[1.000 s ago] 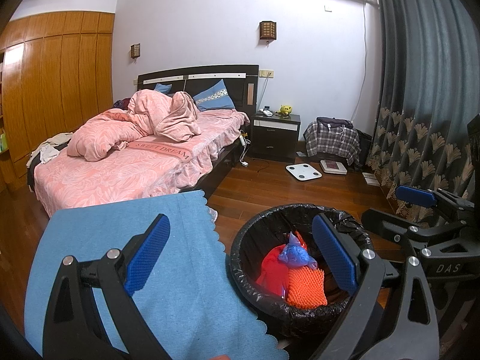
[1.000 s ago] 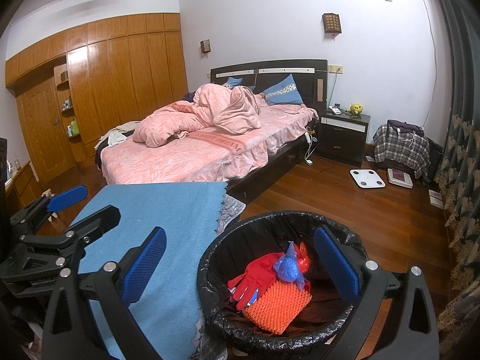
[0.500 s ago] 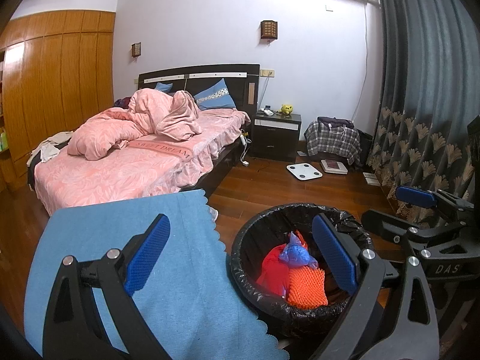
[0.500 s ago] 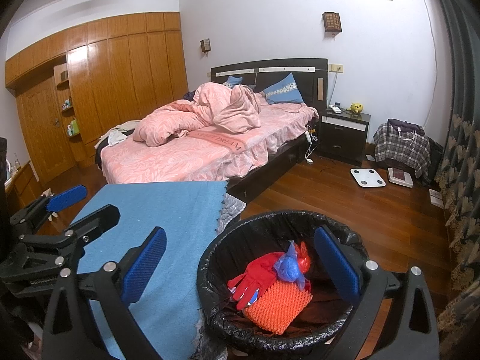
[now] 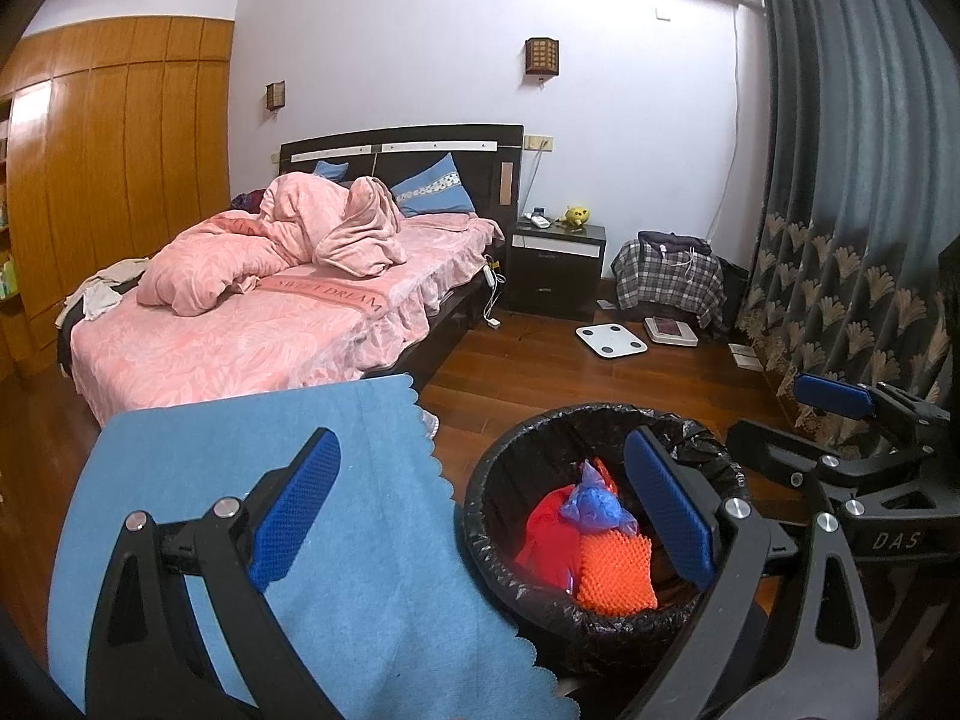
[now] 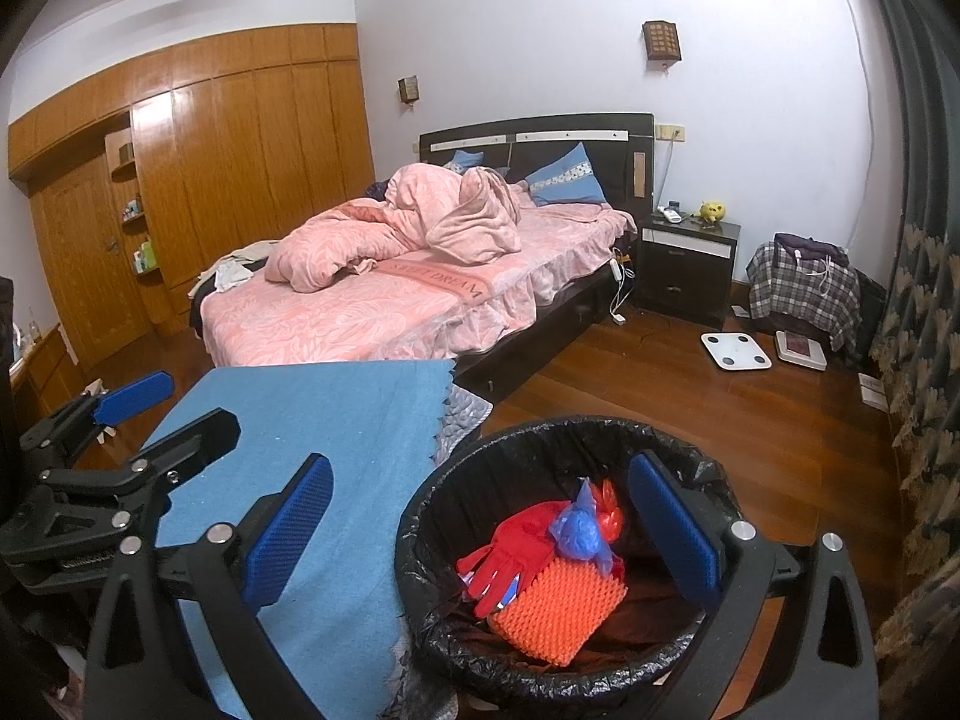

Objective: Collect trash

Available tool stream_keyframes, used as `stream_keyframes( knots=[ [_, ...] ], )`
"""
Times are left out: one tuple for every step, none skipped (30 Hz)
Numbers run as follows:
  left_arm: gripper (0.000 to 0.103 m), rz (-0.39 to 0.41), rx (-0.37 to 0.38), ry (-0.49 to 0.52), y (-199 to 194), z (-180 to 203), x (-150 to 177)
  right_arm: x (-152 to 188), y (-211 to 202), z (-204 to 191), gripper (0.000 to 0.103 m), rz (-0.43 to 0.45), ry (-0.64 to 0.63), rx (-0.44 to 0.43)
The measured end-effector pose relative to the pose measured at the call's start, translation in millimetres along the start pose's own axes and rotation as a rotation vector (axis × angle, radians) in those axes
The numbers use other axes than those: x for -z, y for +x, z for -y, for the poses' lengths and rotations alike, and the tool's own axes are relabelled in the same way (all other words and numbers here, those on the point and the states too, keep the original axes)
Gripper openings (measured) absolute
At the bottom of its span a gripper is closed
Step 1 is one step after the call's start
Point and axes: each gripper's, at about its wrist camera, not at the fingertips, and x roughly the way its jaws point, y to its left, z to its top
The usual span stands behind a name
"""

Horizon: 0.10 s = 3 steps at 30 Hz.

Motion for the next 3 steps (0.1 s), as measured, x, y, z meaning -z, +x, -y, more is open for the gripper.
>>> stream_keyframes(
  knots=[
    [0.093, 0.0, 0.0, 0.0, 0.2, 0.1, -0.1, -0.2, -0.4, -1.0, 0.097, 0.0, 0.001, 0.001],
    [0.093, 0.0, 0.0, 0.001, 0.4, 0.0, -0.2, -0.3, -0.4, -1.0, 0.097, 0.0, 0.0, 0.0],
    [0.093, -0.001, 0.0, 0.001, -1.1, -0.6, -0.2, -0.3, 0.0, 0.4, 0.097, 0.0, 0.0, -0.001]
  ],
)
